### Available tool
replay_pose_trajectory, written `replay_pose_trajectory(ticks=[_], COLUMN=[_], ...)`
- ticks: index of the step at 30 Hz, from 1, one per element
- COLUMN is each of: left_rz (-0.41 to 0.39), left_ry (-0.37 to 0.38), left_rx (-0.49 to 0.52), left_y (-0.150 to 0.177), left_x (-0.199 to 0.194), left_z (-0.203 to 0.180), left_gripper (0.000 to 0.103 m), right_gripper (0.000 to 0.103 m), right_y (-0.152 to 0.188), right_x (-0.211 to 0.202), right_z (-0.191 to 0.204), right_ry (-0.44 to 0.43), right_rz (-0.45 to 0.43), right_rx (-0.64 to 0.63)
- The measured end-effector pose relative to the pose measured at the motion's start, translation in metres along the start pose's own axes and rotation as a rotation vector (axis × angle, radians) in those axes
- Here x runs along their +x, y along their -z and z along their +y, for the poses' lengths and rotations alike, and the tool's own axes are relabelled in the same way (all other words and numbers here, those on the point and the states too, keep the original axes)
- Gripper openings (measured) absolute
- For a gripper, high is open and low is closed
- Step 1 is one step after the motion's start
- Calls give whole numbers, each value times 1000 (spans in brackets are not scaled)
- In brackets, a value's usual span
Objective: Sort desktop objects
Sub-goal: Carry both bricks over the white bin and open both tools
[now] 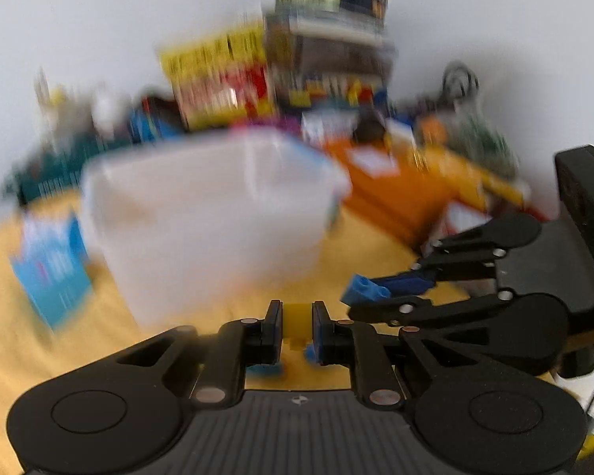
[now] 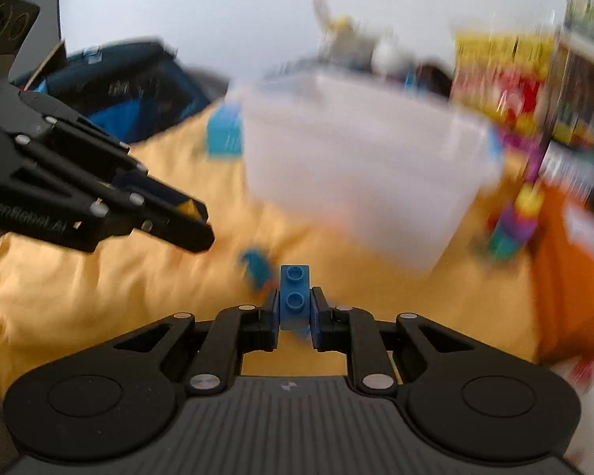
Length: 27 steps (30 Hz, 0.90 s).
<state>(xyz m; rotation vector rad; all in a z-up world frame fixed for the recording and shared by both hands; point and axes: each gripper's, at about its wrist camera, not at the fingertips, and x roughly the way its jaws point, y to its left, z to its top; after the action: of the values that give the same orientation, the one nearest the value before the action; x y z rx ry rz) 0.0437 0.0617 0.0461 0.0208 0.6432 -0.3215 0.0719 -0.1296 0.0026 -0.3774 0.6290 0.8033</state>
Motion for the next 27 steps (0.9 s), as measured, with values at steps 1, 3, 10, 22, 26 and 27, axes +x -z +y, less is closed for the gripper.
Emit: replay_pose_trajectory(ticks=[1,3,10,22,26,27], left_rz=[-34,-89,-195,-34,-58,-68], left_ry=[-16,-40,-97,-213,-231,-234], left_rx=[16,23,-34,-56,-12,1], left_y=[-15,-40,-103,-86,-69,-64], left_x=[-2,-3,19,82,57,48], left_z=[4,14,50,64,52,48], left_gripper=[17,17,17,51,62,63], right_gripper=[17,17,17,38,51,52], right_y=[-12,-37,-100,-106,-94,-91], right_x=[-5,-12,0,64,51,44], right_z=[-6,-18,-57,-89,-80,-78], right_ry=[10,28,134,159,160,154], right_rz=[-41,-118,-229,-93,-121,-129], right_rx=[6,20,111,205,163,156])
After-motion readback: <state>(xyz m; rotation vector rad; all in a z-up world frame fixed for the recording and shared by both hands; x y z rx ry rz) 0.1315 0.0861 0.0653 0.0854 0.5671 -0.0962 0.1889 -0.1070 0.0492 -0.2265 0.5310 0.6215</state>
